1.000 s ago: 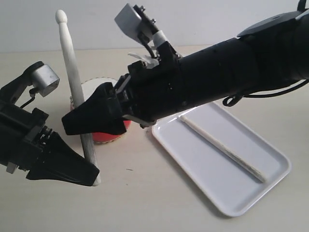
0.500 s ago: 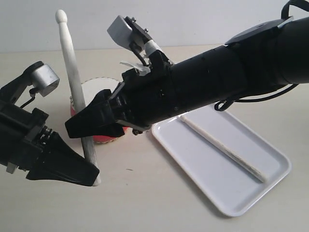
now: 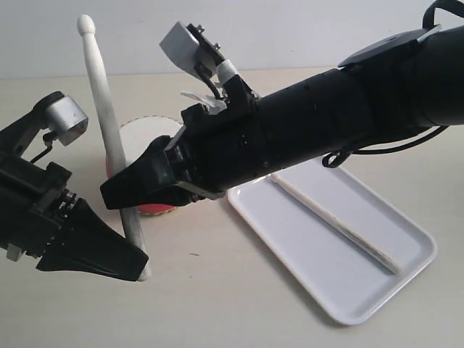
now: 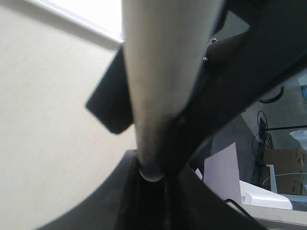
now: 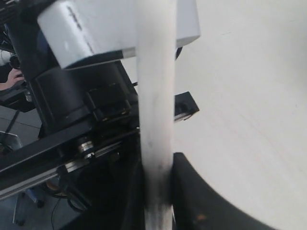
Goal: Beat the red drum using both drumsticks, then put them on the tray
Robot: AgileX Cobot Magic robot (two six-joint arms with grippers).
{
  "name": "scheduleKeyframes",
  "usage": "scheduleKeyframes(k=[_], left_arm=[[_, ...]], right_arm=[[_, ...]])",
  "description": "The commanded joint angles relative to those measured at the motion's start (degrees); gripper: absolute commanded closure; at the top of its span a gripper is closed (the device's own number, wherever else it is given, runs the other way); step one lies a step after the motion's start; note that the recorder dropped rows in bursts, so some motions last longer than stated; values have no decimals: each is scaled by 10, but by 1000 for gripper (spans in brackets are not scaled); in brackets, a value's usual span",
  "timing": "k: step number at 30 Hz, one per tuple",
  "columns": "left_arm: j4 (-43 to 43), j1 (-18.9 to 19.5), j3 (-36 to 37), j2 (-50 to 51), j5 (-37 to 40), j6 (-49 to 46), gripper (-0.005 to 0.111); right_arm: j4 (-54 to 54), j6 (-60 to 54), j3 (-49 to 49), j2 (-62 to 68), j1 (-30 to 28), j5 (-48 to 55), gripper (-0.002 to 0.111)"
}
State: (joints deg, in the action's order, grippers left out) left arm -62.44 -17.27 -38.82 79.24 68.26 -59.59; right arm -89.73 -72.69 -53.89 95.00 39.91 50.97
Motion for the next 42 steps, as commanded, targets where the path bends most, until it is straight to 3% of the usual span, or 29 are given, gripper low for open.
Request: scheduleKeyframes(k=[1, 6, 10, 15, 18, 21, 24, 26, 33, 42], left_arm=[[-14, -3, 1, 1, 3, -4, 72], [-25, -3, 1, -2, 5, -4, 55], [-23, -3, 0, -3, 12, -4, 56], [-22, -3, 0, -22, 17, -6, 56], [-22, -3, 0, -37, 17, -8, 59], [-26, -3, 0, -50, 17, -8, 77], [-34, -3, 0, -57, 16, -17, 103], [-39, -3, 0, -63, 9, -30, 106], [-39, -3, 0, -84, -10, -30, 107], [-33, -3, 0, -86, -10, -15, 107]], right_arm=[[-22, -4, -5, 2, 1, 21, 108], [-22, -4, -5, -2, 1, -5, 108], [-21, -4, -5, -9, -12, -32, 108], [12, 58, -10, -44, -88, -64, 108], [141, 184, -38, -67, -143, -89, 108], [387, 362, -93, -70, -178, -84, 108], [641, 532, -154, -52, -179, 0, 108], [729, 573, -178, -35, -172, 50, 108], [872, 608, -162, 63, -172, 133, 108], [890, 629, -162, 162, -106, 111, 108]])
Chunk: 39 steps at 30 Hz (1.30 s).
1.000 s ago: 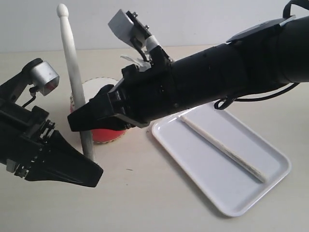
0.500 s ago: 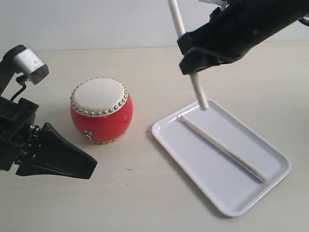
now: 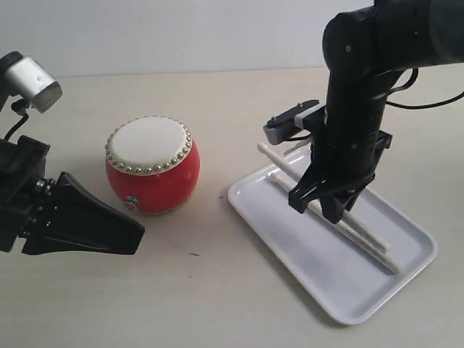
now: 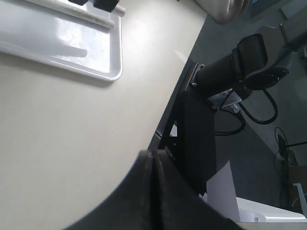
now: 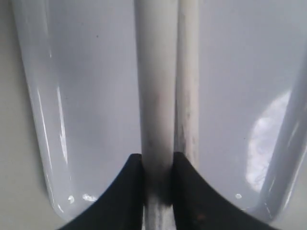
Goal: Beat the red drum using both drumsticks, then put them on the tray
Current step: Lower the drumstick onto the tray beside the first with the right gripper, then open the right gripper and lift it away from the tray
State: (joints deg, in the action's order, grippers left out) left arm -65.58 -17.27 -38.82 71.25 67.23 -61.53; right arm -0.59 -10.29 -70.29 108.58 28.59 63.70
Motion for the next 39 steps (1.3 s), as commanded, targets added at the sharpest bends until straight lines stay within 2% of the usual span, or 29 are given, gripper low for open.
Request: scheduleKeyframes(k=[1, 6, 14, 22, 27, 31, 33, 36, 39], left_arm=[[-2, -3, 0, -6, 0, 5, 107], [1, -3, 0, -6, -3, 5, 107], [1, -3, 0, -6, -9, 5, 107], [1, -3, 0, -6, -9, 5, 107], [1, -3, 0, -6, -10, 5, 107], [5, 7, 0, -6, -27, 13, 107], [5, 24, 0, -8, -44, 40, 107], [13, 51, 2, -25, -63, 44, 107], [30, 74, 11, -74, -110, 65, 107]], right_arm=[[-5, 6, 5, 28, 8, -23, 108], [-10, 15, 43, 37, 8, -81, 108], [-8, 14, 47, 62, 8, -77, 107], [-7, 15, 47, 62, 8, -77, 81], [-10, 16, 47, 59, 8, -68, 76], [-6, 30, 47, 27, 8, -55, 80], [-3, 30, 49, -8, 8, -48, 88], [-10, 30, 77, -85, 8, -64, 106], [-40, 30, 140, -190, 8, -113, 108]])
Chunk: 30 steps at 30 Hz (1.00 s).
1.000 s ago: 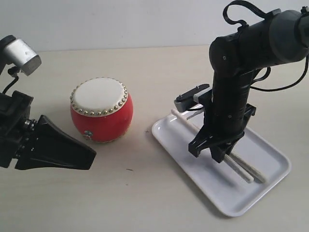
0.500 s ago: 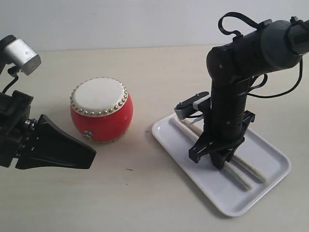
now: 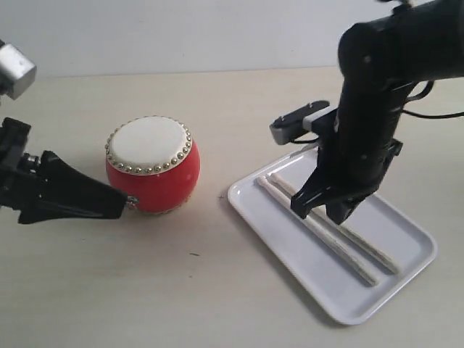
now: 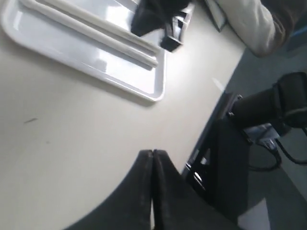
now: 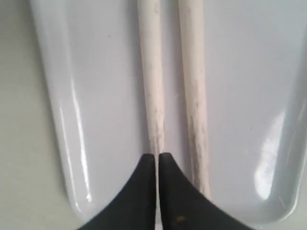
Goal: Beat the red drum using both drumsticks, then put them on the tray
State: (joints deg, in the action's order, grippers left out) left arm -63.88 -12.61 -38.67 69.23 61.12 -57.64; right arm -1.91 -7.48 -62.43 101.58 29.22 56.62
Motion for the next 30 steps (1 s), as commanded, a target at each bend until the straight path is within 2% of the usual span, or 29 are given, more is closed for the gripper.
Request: scheduleKeyframes(k=[1, 5, 10, 16, 18, 30], left_arm=[[19, 35, 16, -79, -68, 34, 107], [37, 55, 59, -188, -182, 42, 107], [41, 55, 124, -327, -354, 70, 107], [37, 55, 201, -410, -515, 76, 107], [28, 55, 212, -415, -531, 76, 107], [18, 55, 212, -418, -504, 74, 107]], right_arm=[[-35, 2, 89, -162, 1, -59, 108], [-47, 1, 205, -324, 1, -149, 108], [-46, 2, 343, -504, 1, -312, 108], [-20, -3, 416, -609, 1, -428, 108], [-20, -3, 416, -618, 1, -432, 108], [-22, 2, 416, -620, 1, -431, 108]])
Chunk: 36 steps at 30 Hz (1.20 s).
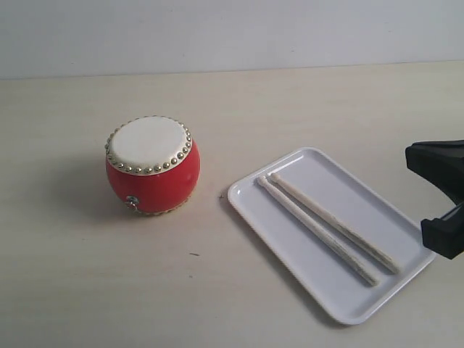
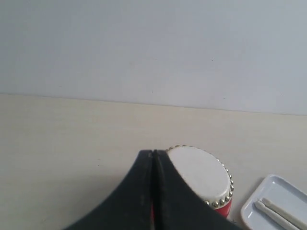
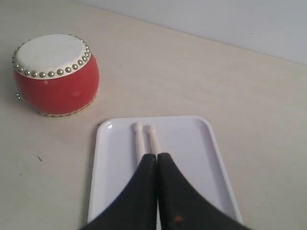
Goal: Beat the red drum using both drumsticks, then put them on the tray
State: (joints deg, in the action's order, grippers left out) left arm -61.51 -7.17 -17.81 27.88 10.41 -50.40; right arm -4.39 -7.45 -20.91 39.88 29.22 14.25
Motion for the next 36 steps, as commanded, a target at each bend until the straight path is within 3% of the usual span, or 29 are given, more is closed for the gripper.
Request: scheduleKeyframes(k=[1, 9, 15, 19, 28, 36], left_arm=[[-6, 1, 3, -5, 3, 2, 107], [-6, 1, 3, -5, 3, 2, 107], [1, -28, 3, -9, 6, -1, 107], [14, -26, 4, -77, 15, -1, 107], [71, 49, 66, -279, 12, -31, 107], [47, 52, 99, -279, 0, -31, 107]], right_arm=[[3, 1, 0, -3, 1, -7, 108], [3, 1, 0, -3, 1, -7, 108], [3, 1, 0, -3, 1, -7, 108], [1, 1, 0, -5, 1, -7, 108], [1, 1, 0, -5, 1, -7, 108], [1, 1, 0, -5, 1, -7, 108]])
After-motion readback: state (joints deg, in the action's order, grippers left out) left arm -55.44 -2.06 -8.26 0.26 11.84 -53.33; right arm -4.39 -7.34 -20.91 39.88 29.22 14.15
